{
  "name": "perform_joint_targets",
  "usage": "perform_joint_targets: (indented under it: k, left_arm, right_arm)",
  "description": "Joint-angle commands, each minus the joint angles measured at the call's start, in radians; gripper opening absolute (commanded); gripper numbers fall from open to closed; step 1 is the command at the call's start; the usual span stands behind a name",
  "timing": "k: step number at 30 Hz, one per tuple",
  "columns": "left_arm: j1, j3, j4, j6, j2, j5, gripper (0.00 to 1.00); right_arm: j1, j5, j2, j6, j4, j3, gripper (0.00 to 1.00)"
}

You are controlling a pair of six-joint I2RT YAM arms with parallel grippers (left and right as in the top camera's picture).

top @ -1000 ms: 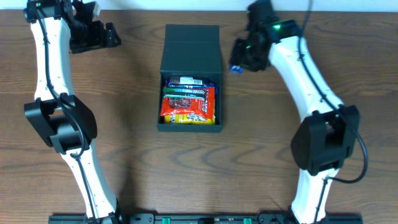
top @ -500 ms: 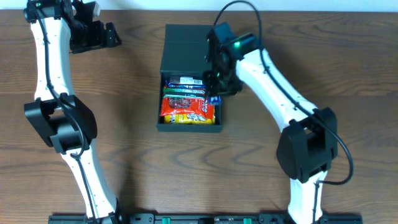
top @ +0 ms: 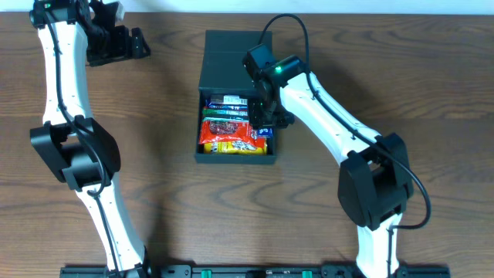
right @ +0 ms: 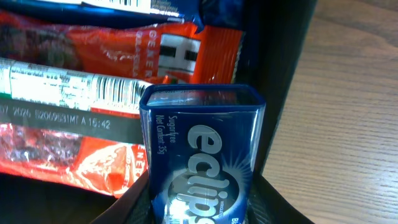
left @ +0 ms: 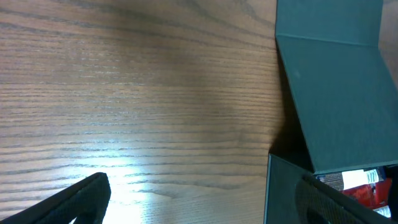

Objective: Pack container
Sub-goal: 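Carry the Eclipse tin left, drop it into the box, withdraw, then bring both grippers to the box lid's back edge and grip it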

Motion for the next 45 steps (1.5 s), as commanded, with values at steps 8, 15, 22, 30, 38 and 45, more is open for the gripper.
perform_joint_targets:
  k: [8,15,22,30,38,45]
  left_arm:
    - [0.001,-0.002,0.0,0.003,-0.034,0.008,0.95]
    - [0.001,-0.002,0.0,0.003,-0.034,0.008,0.95]
    - [0.001,-0.002,0.0,-0.007,-0.034,0.008,0.96]
    - [-0.001,-0.002,-0.02,-0.047,-0.034,0.008,0.95]
    - [-0.066,-0.005,-0.022,-0.095,-0.031,0.006,0.98]
    - [-0.158,-0.005,0.019,-0.095,-0.028,0.006,0.06]
  right_arm:
    - [0.0,0.046,-0.02,0.029,0.035,-0.002,0.74]
    - [-0.001,0.047,-0.044,0.024,0.023,0.067,0.73]
    - [-0.007,0.171,-0.113,0.138,-0.007,0.21,0.57]
    - [-0.074,0.192,-0.151,0.243,-0.045,0.275,0.54]
    - [-0.159,0.173,-0.151,0.23,-0.036,0.269,0.56]
    - [-0.221,0.17,-0.13,0.129,0.079,0.159,0.1]
